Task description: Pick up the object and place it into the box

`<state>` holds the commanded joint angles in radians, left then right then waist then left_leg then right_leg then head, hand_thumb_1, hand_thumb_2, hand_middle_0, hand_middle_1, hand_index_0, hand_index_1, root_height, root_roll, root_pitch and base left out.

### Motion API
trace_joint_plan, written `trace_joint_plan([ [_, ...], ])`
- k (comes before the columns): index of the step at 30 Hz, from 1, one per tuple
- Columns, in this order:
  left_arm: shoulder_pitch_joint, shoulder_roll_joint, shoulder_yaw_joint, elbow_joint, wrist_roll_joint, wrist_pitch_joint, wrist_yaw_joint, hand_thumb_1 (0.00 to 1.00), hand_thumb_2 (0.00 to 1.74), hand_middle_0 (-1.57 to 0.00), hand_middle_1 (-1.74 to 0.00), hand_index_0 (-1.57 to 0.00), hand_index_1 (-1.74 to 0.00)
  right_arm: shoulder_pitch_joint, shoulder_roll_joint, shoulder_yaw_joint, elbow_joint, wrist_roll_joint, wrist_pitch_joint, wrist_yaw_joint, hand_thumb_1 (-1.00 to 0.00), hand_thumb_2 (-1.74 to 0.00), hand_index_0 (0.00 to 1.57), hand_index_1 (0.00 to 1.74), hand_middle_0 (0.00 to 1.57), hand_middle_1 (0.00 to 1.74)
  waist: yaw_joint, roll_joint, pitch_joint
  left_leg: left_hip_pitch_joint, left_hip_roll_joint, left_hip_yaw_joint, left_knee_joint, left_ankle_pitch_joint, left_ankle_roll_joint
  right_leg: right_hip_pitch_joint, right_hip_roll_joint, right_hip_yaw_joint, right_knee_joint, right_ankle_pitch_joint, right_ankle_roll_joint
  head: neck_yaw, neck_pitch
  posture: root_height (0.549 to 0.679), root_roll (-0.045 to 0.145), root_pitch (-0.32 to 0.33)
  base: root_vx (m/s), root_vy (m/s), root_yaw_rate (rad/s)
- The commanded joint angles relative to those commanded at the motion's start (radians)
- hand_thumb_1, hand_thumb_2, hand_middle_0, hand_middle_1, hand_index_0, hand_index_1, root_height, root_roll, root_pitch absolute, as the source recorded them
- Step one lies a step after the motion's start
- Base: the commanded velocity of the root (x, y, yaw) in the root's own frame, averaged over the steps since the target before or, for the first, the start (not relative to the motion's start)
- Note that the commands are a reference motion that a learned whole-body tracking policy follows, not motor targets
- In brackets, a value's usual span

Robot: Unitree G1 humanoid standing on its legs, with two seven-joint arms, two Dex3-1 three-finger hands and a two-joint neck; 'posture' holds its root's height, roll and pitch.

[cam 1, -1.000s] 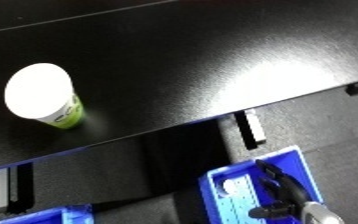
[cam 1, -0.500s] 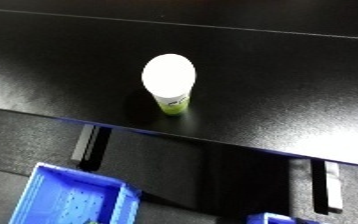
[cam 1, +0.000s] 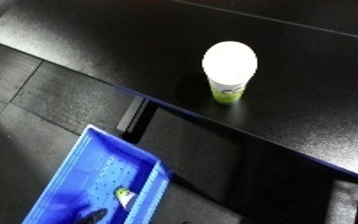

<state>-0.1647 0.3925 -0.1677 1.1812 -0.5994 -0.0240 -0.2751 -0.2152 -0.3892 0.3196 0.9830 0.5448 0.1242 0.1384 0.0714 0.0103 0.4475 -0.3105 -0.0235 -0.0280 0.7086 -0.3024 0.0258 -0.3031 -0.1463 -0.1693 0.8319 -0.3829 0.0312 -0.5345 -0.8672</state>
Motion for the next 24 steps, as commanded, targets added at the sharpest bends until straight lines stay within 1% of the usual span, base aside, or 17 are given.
trace_joint_plan([
  [1, -0.006, 0.002, 0.002, -0.003, -0.003, -0.001, -0.001, 0.00, 0.00, 0.00, 0.00, 0.00, 0.00, -0.003, 0.002, 0.000, 0.017, 0.000, -0.001, 0.004, 0.00, 0.00, 0.00, 0.00, 0.00, 0.00, 0.002, -0.001, 0.000, 0.000, 0.000, -0.001, 0.000, 0.000, -0.0001, 0.002, -0.0002, -0.001, -0.001, 0.000, 0.0003, 0.003, -0.012, 0.631, 0.037, -0.100, 0.007, -0.001, 0.018],
  [2, -0.013, 0.004, 0.004, -0.008, -0.004, -0.004, -0.002, 0.00, 0.00, 0.00, 0.00, 0.00, 0.00, -0.006, 0.003, -0.001, 0.034, 0.001, -0.003, 0.008, 0.00, 0.00, 0.00, 0.00, 0.00, 0.00, 0.003, -0.002, 0.001, 0.000, 0.001, -0.003, -0.001, 0.000, -0.0001, 0.003, -0.0005, -0.003, -0.001, 0.000, 0.0010, 0.017, -0.058, 0.631, 0.036, -0.101, 0.009, 0.002, 0.024],
  [4, -0.023, 0.007, 0.003, -0.026, -0.001, -0.008, -0.005, 0.00, 0.00, 0.00, 0.00, 0.00, 0.00, -0.010, 0.006, -0.001, 0.063, 0.002, -0.010, 0.016, 0.00, 0.00, 0.00, 0.00, 0.00, 0.00, 0.007, -0.003, 0.004, 0.000, 0.002, -0.004, -0.004, 0.000, -0.0001, 0.005, -0.0017, -0.005, -0.003, 0.000, 0.0024, 0.032, -0.098, 0.631, 0.035, -0.101, 0.003, 0.004, 0.028],
  [6, -0.029, 0.009, -0.005, -0.055, 0.003, -0.015, -0.008, 0.00, 0.00, 0.00, 0.00, 0.00, 0.00, -0.010, 0.007, -0.003, 0.085, 0.001, -0.021, 0.024, 0.00, 0.00, 0.00, 0.00, 0.00, 0.00, 0.010, -0.002, 0.009, 0.001, 0.003, -0.006, -0.009, 0.001, -0.0004, 0.007, -0.0037, -0.009, -0.005, 0.001, 0.0044, 0.050, -0.121, 0.631, 0.034, -0.103, 0.003, 0.014, 0.041],
  [8, -0.030, 0.010, -0.014, -0.088, 0.004, -0.022, -0.012, 0.00, 0.00, 0.00, 0.00, 0.00, 0.00, -0.009, 0.006, -0.008, 0.106, -0.005, -0.031, 0.032, 0.00, 0.00, 0.00, 0.00, 0.00, 0.00, 0.015, 0.000, 0.013, 0.003, 0.004, -0.007, -0.015, 0.002, -0.0013, 0.010, -0.0066, -0.012, -0.008, 0.003, 0.0066, 0.064, -0.127, 0.631, 0.034, -0.104, 0.002, 0.019, 0.051],
  [11, -0.032, 0.011, -0.024, -0.135, -0.008, -0.025, -0.022, 0.00, 0.00, 0.00, 0.00, 0.00, 0.00, -0.009, 0.000, -0.017, 0.144, -0.030, -0.044, 0.045, 0.00, 0.00, 0.00, 0.00, 0.00, 0.00, 0.021, 0.004, 0.018, 0.006, 0.004, -0.009, -0.024, 0.005, -0.0034, 0.013, -0.0115, -0.016, -0.015, 0.005, 0.0101, 0.079, -0.120, 0.632, 0.034, -0.103, -0.001, 0.019, 0.057],
  [13, -0.035, 0.011, -0.027, -0.164, -0.025, -0.011, -0.042, 0.00, 0.00, 0.00, 0.00, 0.00, 0.00, -0.010, -0.004, -0.019, 0.165, -0.039, -0.050, 0.050, 0.00, 0.00, 0.00, 0.00, 0.00, 0.00, 0.024, 0.006, 0.020, 0.007, 0.002, -0.010, -0.030, 0.006, -0.0050, 0.016, -0.0138, -0.019, -0.020, 0.007, 0.0117, 0.090, -0.111, 0.633, 0.035, -0.101, -0.008, 0.014, 0.062],
  [16, -0.037, 0.016, -0.036, -0.216, -0.037, 0.016, -0.106, 0.00, 0.00, 0.00, 0.00, 0.00, 0.00, -0.009, -0.010, -0.024, 0.177, -0.032, -0.054, 0.053, 0.00, 0.00, 0.00, 0.00, 0.00, 0.00, 0.028, 0.010, 0.023, 0.008, -0.003, -0.012, -0.032, 0.004, -0.0057, 0.018, -0.0155, -0.022, -0.026, 0.010, 0.0133, 0.112, -0.089, 0.634, 0.035, -0.098, -0.012, 0.011, 0.047],
  [19, -0.031, 0.035, -0.059, -0.296, -0.029, 0.050, -0.197, 0.00, 0.00, 0.00, 0.00, 0.00, 0.00, -0.004, -0.019, -0.032, 0.172, -0.022, -0.055, 0.054, 0.00, 0.00, 0.00, 0.00, 0.00, 0.00, 0.031, 0.016, 0.026, 0.008, -0.007, -0.013, -0.033, 0.001, -0.0062, 0.019, -0.0167, -0.022, -0.030, 0.013, 0.0168, 0.135, -0.069, 0.635, 0.035, -0.096, -0.013, 0.017, 0.020],
  [20, -0.031, 0.035, -0.059, -0.296, -0.029, 0.050, -0.197, 0.00, 0.00, 0.00, 0.00, 0.00, 0.00, -0.004, -0.019, -0.032, 0.172, -0.022, -0.055, 0.054, 0.00, 0.00, 0.00, 0.00, 0.00, 0.00, 0.031, 0.016, 0.026, 0.008, -0.007, -0.013, -0.033, 0.001, -0.0062, 0.019, -0.0167, -0.022, -0.030, 0.013, 0.0168, 0.135, -0.069, 0.635, 0.035, -0.096, -0.011, 0.020, 0.014],
  [21, -0.026, 0.062, -0.087, -0.382, -0.027, 0.089, -0.280, 0.00, 0.00, 0.00, 0.00, 0.00, 0.00, 0.002, -0.027, -0.039, 0.163, -0.013, -0.056, 0.055, 0.00, 0.00, 0.00, 0.00, 0.00, 0.00, 0.032, 0.022, 0.028, 0.009, -0.010, -0.014, -0.035, 0.000, -0.0063, 0.019, -0.0173, -0.022, -0.031, 0.015, 0.0200, 0.147, -0.044, 0.635, 0.035, -0.094, -0.017, 0.026, 0.005],
  [22, -0.026, 0.062, -0.087, -0.382, -0.027, 0.089, -0.280, 0.00, 0.00, 0.00, 0.00, 0.00, 0.00, 0.002, -0.027, -0.039, 0.163, -0.013, -0.056, 0.055, 0.00, 0.00, 0.00, 0.00, 0.00, 0.00, 0.032, 0.022, 0.028, 0.009, -0.010, -0.014, -0.035, 0.000, -0.0063, 0.019, -0.0173, -0.022, -0.031, 0.015, 0.0200, 0.147, -0.044, 0.635, 0.035, -0.094, -0.017, 0.026, 0.005],
  [24, -0.022, 0.104, -0.126, -0.492, -0.036, 0.141, -0.377, 0.00, 0.00, 0.00, 0.00, 0.00, 0.00, 0.008, -0.037, -0.045, 0.152, -0.007, -0.056, 0.057, 0.00, 0.00, 0.00, 0.00, 0.00, 0.00, 0.032, 0.027, 0.031, 0.011, -0.013, -0.016, -0.038, -0.002, -0.0056, 0.018, -0.0182, -0.021, -0.032, 0.017, 0.0237, 0.160, -0.020, 0.635, 0.034, -0.093, -0.017, 0.028, -0.003],
])
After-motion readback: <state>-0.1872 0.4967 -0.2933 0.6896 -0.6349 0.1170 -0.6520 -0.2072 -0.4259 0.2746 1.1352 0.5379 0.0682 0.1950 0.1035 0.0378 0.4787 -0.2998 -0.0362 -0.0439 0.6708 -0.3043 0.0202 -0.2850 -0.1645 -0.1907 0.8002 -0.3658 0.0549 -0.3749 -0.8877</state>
